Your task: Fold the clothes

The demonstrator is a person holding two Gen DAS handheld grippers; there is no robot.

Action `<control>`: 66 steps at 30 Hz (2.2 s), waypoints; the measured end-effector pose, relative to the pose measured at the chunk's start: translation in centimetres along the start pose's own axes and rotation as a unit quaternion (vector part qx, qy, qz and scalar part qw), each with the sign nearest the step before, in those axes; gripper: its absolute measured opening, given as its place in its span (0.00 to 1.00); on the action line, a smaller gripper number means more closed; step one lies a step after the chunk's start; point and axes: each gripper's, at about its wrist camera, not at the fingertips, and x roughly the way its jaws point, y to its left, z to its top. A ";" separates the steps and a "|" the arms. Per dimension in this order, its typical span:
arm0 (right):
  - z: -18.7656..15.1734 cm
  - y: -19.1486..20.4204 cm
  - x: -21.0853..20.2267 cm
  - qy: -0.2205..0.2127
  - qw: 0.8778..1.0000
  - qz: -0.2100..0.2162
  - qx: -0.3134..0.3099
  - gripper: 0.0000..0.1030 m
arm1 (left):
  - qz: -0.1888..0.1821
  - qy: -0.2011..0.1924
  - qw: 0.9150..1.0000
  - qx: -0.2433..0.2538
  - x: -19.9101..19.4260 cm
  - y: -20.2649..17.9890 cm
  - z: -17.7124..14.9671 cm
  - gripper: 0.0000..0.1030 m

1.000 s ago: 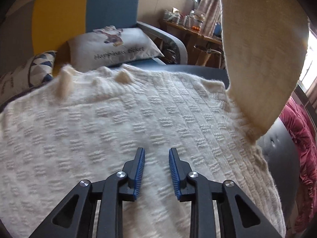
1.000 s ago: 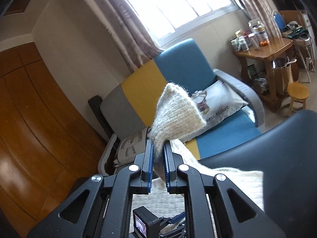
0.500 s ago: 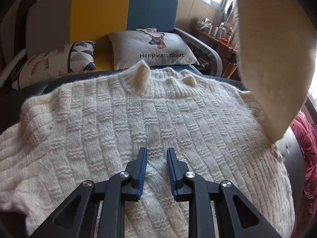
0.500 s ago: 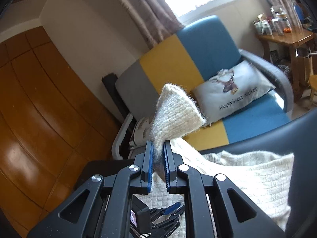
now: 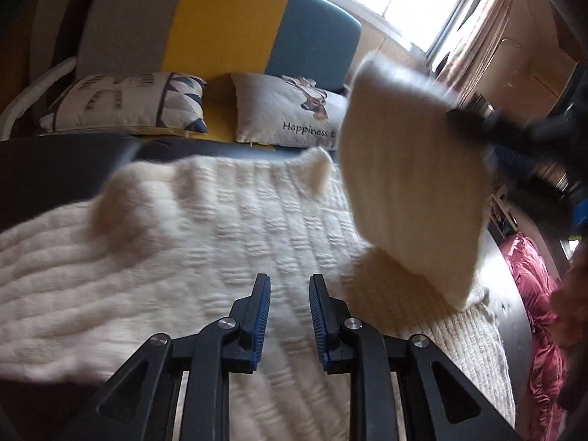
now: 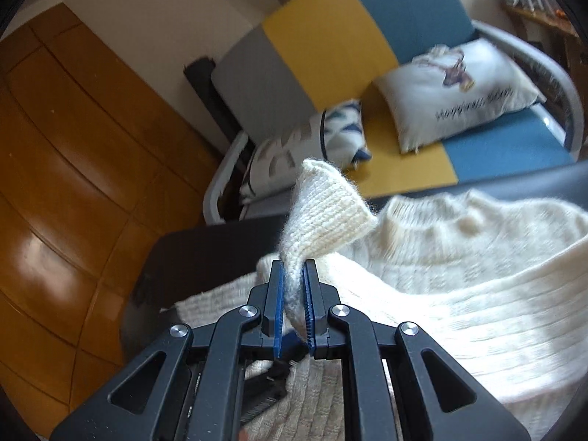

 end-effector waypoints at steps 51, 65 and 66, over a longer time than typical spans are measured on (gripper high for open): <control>-18.1 -20.0 -15.9 -0.082 0.960 0.095 0.249 0.59 | -0.095 -0.089 0.986 -0.108 -5.4 -6.5 4.0 0.06; -14.4 -22.8 -15.9 -0.148 0.941 0.069 0.295 0.82 | -0.166 -0.099 0.981 -0.025 -6.6 -17.1 10.7 0.06; -14.4 -22.7 -15.8 -0.143 0.945 0.065 0.288 0.83 | -0.169 -0.101 0.980 -0.021 -6.7 -17.7 11.1 0.06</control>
